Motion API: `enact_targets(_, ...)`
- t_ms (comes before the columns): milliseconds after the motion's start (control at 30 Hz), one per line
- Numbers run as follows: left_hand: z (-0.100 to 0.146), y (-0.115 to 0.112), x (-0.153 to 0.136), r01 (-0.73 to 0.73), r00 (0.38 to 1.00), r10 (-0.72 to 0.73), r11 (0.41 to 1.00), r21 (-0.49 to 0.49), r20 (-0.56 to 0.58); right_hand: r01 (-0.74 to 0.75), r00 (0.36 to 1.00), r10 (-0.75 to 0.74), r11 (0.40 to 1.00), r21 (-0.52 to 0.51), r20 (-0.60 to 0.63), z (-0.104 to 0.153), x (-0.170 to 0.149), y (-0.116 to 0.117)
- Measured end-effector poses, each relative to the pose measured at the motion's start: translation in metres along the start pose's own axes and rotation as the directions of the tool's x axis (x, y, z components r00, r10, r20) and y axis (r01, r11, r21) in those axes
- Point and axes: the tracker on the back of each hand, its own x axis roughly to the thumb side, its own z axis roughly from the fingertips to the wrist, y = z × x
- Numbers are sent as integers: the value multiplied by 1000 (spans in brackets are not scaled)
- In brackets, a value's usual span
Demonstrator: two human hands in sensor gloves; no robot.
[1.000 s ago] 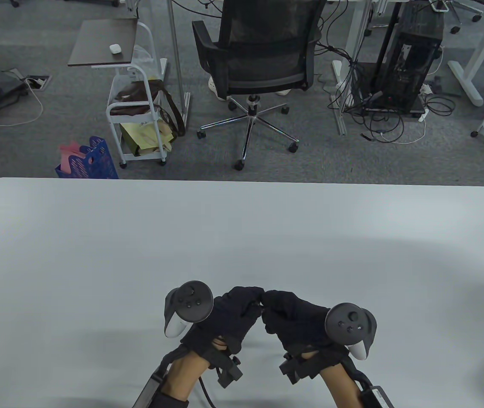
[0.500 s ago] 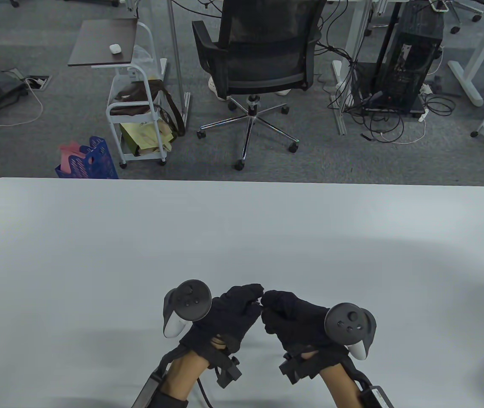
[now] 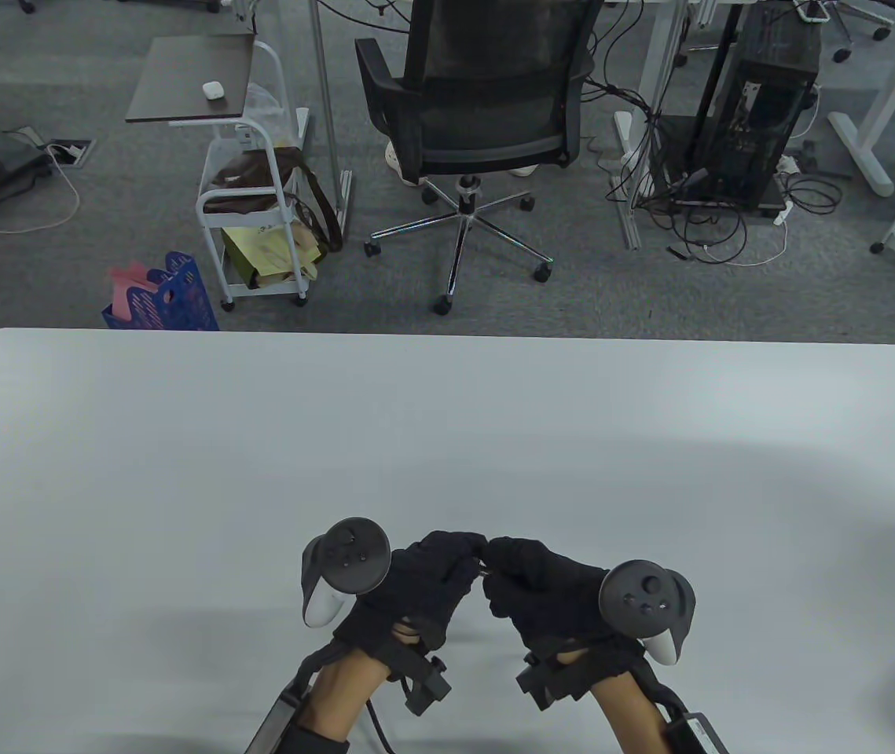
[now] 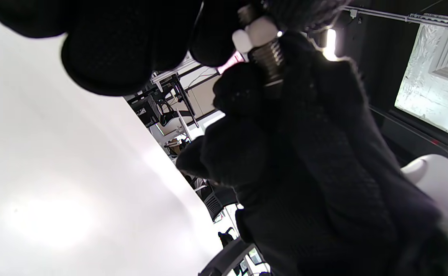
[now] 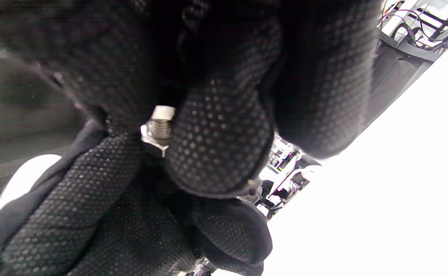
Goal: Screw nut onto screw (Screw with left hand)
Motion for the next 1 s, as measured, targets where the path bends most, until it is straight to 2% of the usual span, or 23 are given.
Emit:
enact_targets(133, -1, 0, 0, -26, 999, 26, 999, -38, 20, 5, 1000, -5, 1000, -4, -2, 0, 0, -1)
enact_targets(400, 1, 2, 0, -12, 1000, 12, 1000, 12, -16, -6, 1000, 6, 1000, 0, 3, 0, 0, 0)
enact_targets(533, 0, 1, -1, -48, 999, 49, 998, -47, 13, 0, 1000, 0, 1000, -4, 2, 0, 0, -1)
enact_targets(700, 2, 3, -3, -44, 999, 44, 999, 12, -15, 2, 1000, -2, 1000, -5, 3, 0, 1, -1)
enact_targets(900, 0, 1, -1, -53, 999, 53, 997, -60, -3, 2, 1000, -2, 1000, -4, 4, 0, 1, -1)
enact_targets(1000, 1, 2, -5, -84, 996, 83, 995, -53, -10, 6, 1000, -6, 1000, -10, 3, 0, 1, -1)
